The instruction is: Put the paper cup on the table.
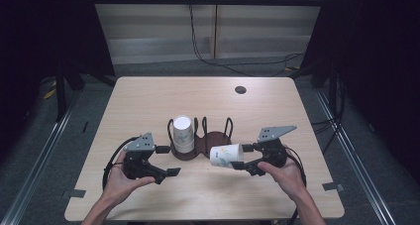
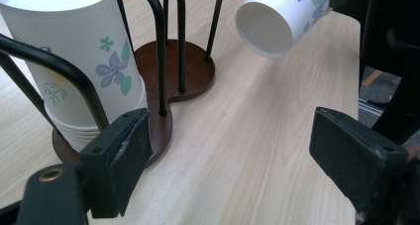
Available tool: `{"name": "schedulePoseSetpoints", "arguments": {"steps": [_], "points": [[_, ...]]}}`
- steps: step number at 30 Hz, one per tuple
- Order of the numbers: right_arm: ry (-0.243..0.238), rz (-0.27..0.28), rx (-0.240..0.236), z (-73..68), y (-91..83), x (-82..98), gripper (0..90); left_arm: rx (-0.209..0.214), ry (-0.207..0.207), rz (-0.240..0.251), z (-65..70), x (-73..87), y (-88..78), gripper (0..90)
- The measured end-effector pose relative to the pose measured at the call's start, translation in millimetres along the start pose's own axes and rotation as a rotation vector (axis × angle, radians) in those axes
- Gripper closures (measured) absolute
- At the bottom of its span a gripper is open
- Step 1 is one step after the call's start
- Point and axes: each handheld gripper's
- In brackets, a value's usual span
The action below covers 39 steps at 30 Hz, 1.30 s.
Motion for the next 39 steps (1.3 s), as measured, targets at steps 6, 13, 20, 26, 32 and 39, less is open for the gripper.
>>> {"name": "schedulePoseSetpoints", "arguments": {"steps": [6, 13, 20, 26, 32, 39], "points": [[0.003, -0.039, 0.023, 1.1, -5.2, 0.3, 31.0, -0.005, -0.002, 0.003, -0.9, 0.9, -0.7, 16.6], [0.02, -0.061, 0.037, 5.2, -12.4, 1.0, 31.3, -0.012, -0.007, -0.005, -3.1, 2.4, -1.8, 18.2], [0.015, -0.11, 0.074, 10.0, -21.2, -2.2, 31.6, -0.019, -0.014, 0.0, -6.0, 4.5, -5.2, 18.2], [0.028, -0.153, 0.089, 14.6, -26.6, -2.9, 31.6, -0.026, -0.016, -0.007, -6.8, 5.5, -5.1, 18.2], [0.034, -0.204, 0.131, 20.5, -31.4, -7.8, 31.8, -0.028, -0.012, -0.005, -6.4, 5.4, -5.7, 18.2], [0.04, -0.265, 0.178, 29.3, -34.2, -12.1, 31.8, -0.035, -0.009, -0.009, -7.0, 6.4, -6.2, 18.2]]}}
Point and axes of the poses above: each handheld gripper's, and its own axes: y roughly forward along the jaws, x roughly out of its underside, z roughly to its right, and after that the axes turned 8 degrees about z, right-handed
